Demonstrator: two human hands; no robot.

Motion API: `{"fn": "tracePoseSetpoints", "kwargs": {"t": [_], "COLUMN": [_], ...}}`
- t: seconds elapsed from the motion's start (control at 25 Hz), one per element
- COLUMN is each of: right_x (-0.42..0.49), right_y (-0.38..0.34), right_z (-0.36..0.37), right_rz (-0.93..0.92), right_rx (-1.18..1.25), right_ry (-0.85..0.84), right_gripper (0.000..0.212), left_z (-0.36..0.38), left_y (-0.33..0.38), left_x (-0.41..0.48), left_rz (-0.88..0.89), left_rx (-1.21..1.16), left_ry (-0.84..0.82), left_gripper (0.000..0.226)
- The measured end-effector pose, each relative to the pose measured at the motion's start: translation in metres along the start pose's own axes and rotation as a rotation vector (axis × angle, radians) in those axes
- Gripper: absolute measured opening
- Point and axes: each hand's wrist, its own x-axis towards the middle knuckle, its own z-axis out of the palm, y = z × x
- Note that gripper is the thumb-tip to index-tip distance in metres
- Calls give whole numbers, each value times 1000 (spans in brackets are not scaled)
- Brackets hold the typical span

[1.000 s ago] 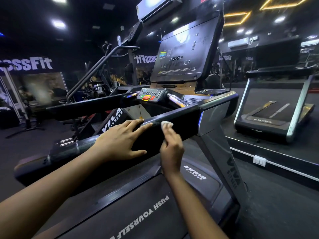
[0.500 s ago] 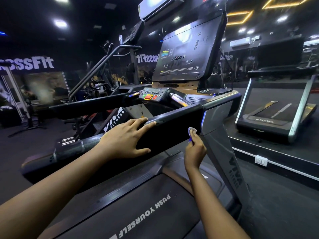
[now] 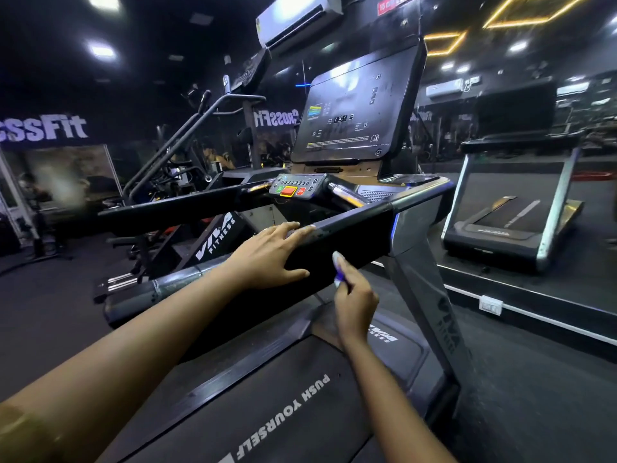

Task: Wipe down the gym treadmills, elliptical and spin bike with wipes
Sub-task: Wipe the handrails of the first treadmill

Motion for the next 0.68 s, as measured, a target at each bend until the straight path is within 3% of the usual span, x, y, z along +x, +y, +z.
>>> {"fn": "tracePoseSetpoints", "kwargs": {"t": [0.12, 0.2, 0.28, 0.36, 0.56, 0.68], "right_x": [66, 100, 108, 95, 27, 15], "right_y": [-10, -18, -19, -18, -42, -57], "right_z": [-6, -1, 7, 15, 32, 28], "right_rz": [-139, -145, -134, -191, -456, -627], "right_rx": [-133, -261, -386, -505, -559, -502], "right_ry": [14, -90, -247, -309, -261, -393], "right_gripper": [41, 40, 39, 41, 50, 43], "left_z": [-13, -20, -24, -21, -12, -9], "left_y": [-12, -26, -37, -44, -46, -48], "left_x": [-13, -30, -49, -63, -71, -69], "left_rz": [8, 27, 30, 15, 11, 6], "left_rx": [19, 31, 38, 29, -13, -16], "left_ry": [42, 30, -23, -99, -119, -115], "left_gripper": [79, 80, 100, 118, 118, 116]}}
